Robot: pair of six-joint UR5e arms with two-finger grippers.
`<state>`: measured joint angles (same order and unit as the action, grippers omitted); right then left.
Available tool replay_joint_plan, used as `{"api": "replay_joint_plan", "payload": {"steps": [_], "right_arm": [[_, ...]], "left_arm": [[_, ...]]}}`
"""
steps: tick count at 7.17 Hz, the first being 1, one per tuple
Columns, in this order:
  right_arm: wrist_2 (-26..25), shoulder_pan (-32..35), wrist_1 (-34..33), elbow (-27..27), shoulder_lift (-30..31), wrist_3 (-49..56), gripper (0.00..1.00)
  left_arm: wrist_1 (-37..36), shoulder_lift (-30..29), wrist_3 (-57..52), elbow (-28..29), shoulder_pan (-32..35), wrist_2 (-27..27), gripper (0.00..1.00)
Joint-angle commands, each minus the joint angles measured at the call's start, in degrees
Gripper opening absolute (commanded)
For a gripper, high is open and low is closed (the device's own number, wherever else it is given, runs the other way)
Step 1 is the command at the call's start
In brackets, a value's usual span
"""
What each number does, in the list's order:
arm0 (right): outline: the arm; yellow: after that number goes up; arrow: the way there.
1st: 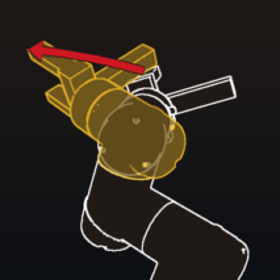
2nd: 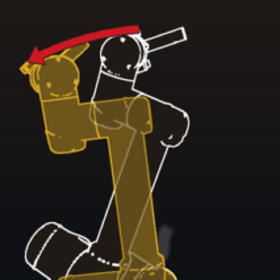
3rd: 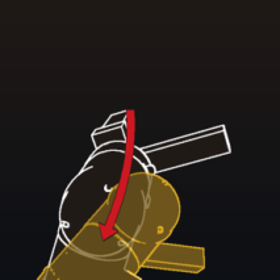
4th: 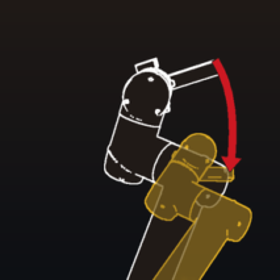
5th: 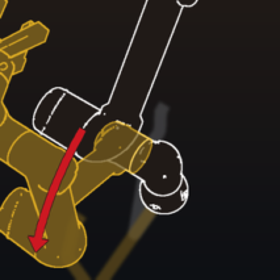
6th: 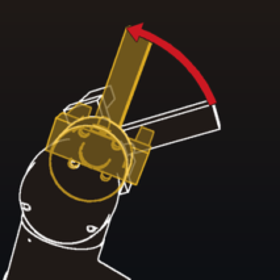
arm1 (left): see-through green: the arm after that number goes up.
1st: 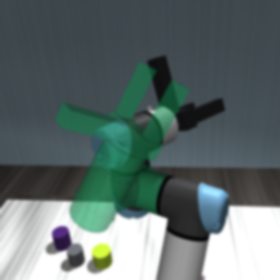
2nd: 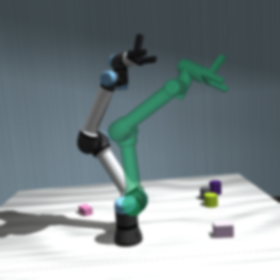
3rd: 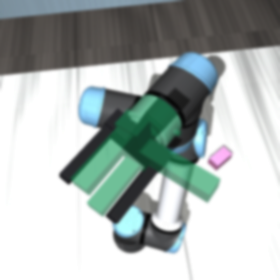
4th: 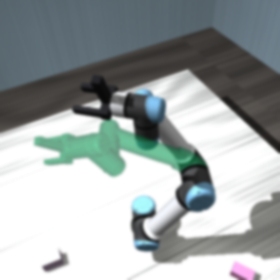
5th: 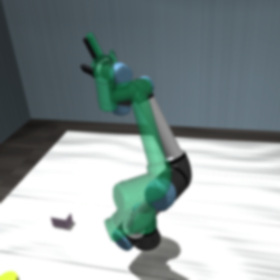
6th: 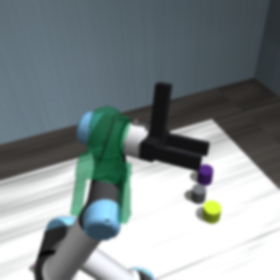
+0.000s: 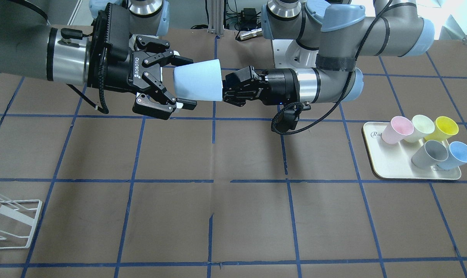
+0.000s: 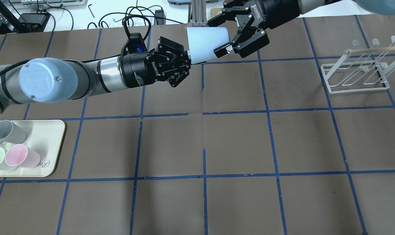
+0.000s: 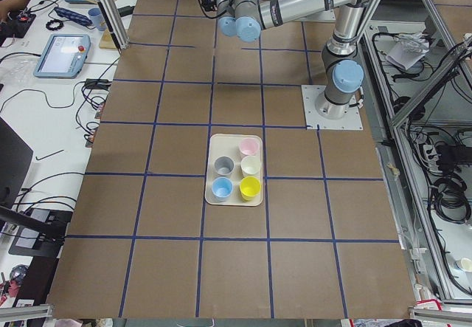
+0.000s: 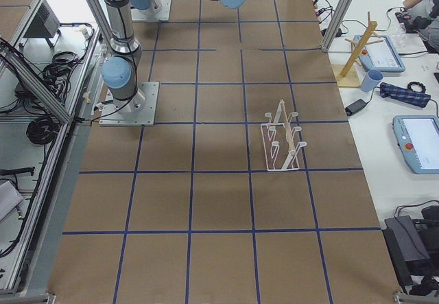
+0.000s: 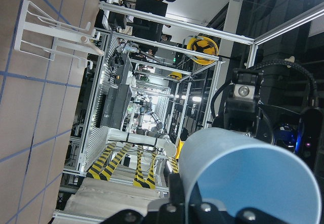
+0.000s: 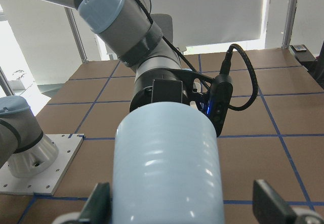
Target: Transfer IKEA cup to right arm and place on rack
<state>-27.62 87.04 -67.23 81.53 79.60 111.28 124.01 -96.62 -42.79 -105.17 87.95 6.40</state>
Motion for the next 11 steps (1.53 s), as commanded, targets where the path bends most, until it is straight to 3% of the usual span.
{"api": "replay_joint_plan", "payload": {"steps": [1, 2, 3, 5, 7, 8, 9, 11], "right_arm": [[0.0, 0.2, -0.6, 0.1, -0.5, -0.2, 1.0], [0.1, 0.2, -0.5, 0.1, -0.4, -0.2, 0.94], [0.1, 0.2, -0.2, 0.2, -0.2, -0.4, 0.46], [0.3, 0.2, -0.1, 0.2, 0.0, -0.6, 0.36], [0.3, 0.2, 0.0, 0.2, 0.1, -1.0, 0.28], [0.3, 0.2, 0.0, 0.1, 0.1, -1.0, 0.27], [0.3, 0.2, 0.1, 0.2, 0.6, -1.0, 0.27], [0.4, 0.2, 0.1, 0.2, 0.8, -1.0, 0.24]], "left_arm": [[0.0, 0.0, 0.0, 0.0, -0.1, 0.0, 0.0], [0.0, 0.0, 0.0, 0.0, -0.1, 0.0, 0.0], [0.0, -0.1, 0.0, 0.0, -0.1, 0.0, 0.0], [0.0, -0.1, 0.1, 0.0, -0.1, 0.1, 0.0], [0.1, -0.1, 0.2, -0.1, -0.2, 0.0, 0.09], [0.1, -0.1, 0.2, -0.1, -0.3, 0.1, 0.79], [0.1, 0.0, 0.6, -0.1, -0.4, 0.0, 0.96], [0.2, 0.0, 0.7, -0.1, -0.9, -0.4, 1.0]]}}
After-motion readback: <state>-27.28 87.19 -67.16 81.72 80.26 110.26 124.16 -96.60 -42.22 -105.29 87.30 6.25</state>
